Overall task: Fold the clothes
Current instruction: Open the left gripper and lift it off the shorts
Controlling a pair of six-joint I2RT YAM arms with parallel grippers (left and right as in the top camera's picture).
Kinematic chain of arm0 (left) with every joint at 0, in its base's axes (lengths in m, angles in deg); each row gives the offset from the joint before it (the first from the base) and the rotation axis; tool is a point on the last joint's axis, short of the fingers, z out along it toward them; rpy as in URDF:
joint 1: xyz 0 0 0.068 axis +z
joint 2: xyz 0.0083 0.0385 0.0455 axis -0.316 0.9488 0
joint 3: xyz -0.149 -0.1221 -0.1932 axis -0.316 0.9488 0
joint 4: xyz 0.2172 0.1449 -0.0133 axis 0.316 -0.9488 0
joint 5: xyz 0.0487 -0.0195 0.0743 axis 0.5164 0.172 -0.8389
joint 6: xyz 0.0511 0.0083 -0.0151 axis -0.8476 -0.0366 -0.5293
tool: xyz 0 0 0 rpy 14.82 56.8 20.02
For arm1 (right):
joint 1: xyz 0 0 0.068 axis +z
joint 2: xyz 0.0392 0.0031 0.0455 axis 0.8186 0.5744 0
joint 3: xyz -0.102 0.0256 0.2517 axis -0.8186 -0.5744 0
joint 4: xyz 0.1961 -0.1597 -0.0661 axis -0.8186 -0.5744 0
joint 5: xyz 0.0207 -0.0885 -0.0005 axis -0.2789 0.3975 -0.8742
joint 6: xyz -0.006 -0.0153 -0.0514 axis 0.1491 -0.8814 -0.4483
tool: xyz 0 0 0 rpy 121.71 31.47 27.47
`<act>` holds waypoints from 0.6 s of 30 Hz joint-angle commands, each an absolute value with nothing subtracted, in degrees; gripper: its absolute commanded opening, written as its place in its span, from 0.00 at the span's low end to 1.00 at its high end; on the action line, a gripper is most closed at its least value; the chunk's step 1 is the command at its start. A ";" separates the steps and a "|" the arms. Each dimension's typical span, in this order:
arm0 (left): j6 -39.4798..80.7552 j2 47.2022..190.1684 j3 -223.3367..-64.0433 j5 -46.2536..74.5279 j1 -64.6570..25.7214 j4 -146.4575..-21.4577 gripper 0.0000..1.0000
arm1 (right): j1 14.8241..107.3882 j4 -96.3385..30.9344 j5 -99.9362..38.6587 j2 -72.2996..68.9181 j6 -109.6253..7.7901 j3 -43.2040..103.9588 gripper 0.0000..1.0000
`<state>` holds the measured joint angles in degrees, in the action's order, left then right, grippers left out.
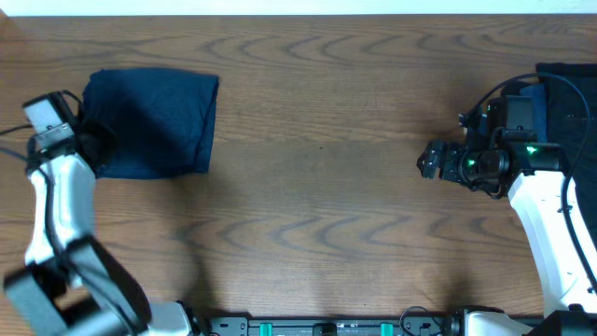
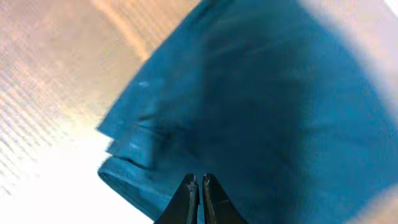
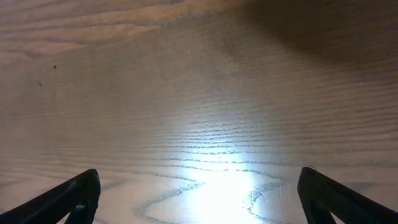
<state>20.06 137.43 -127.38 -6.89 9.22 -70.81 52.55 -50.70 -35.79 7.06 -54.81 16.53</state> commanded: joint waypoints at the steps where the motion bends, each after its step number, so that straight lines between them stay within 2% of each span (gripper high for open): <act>1: 22.86 131.68 -127.95 0.28 8.83 -72.65 0.10 | 52.33 -50.72 -35.46 6.71 -55.05 16.38 0.99; 4: 22.86 128.01 -127.95 2.77 8.15 -74.15 0.17 | 52.33 -50.72 -35.46 6.71 -55.05 16.38 0.99; 7: 22.83 125.65 -127.95 4.08 7.14 -75.51 0.37 | 52.33 -50.72 -35.46 6.71 -55.05 16.38 0.99; 8: 22.86 125.14 -127.95 4.08 6.77 -76.10 0.58 | 52.33 -50.72 -35.46 6.71 -55.05 16.38 0.99; 10: 22.86 125.10 -127.95 4.08 6.29 -76.71 0.74 | 52.33 -50.72 -35.46 6.71 -55.05 16.38 0.99; 11: 22.86 125.19 -127.95 4.08 6.07 -77.26 0.93 | 52.33 -50.72 -35.46 6.71 -55.05 16.38 0.99; 12: 22.83 125.28 -127.95 4.06 5.92 -78.07 0.98 | 52.33 -50.72 -35.46 6.71 -55.05 16.38 0.99; 18: 22.83 125.28 -127.91 4.04 5.92 -79.31 0.98 | 52.33 -50.72 -35.46 6.71 -55.05 16.38 0.99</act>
